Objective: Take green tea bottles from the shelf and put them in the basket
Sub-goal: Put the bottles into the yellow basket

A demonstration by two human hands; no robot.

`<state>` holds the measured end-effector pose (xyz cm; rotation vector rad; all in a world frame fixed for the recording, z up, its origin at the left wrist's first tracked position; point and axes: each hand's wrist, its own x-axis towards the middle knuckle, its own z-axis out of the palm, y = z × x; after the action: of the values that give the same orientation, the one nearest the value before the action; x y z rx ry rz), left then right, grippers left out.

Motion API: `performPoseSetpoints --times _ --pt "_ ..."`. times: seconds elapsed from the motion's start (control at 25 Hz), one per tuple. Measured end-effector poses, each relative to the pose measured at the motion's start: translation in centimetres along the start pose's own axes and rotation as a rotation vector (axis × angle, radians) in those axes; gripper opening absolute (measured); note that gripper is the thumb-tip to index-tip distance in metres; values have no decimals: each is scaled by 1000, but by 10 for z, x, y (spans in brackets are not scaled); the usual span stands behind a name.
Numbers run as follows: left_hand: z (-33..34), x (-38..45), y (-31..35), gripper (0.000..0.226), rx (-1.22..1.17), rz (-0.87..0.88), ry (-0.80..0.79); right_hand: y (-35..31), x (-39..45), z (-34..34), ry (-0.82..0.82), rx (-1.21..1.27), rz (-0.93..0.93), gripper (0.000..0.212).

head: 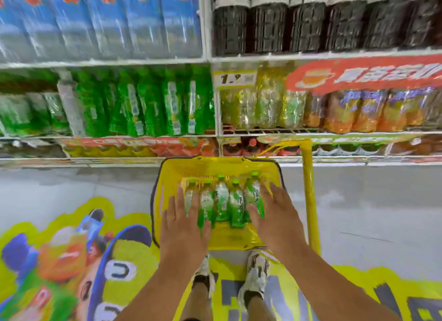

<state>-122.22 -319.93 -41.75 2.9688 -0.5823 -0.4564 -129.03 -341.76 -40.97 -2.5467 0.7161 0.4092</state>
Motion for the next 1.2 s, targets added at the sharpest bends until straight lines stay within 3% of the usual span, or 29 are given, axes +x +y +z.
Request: performPoseSetpoints --times 0.16,0.36,0.56,0.88,1.08,1.2 --pt "84 33 -19 77 0 -89 -80 19 48 73 -40 46 28 73" --pt "163 72 -52 83 13 -140 -179 55 99 143 -5 184 213 73" --pt "206 93 -71 87 -29 -218 -261 66 124 186 25 271 289 74" --pt "254 125 -84 95 -323 -500 -298 66 150 223 58 277 523 58" --pt "264 139 -87 51 -508 -607 -234 62 156 238 96 81 538 77" --pt "266 143 -90 53 -486 -663 -267 62 158 245 156 78 546 72"
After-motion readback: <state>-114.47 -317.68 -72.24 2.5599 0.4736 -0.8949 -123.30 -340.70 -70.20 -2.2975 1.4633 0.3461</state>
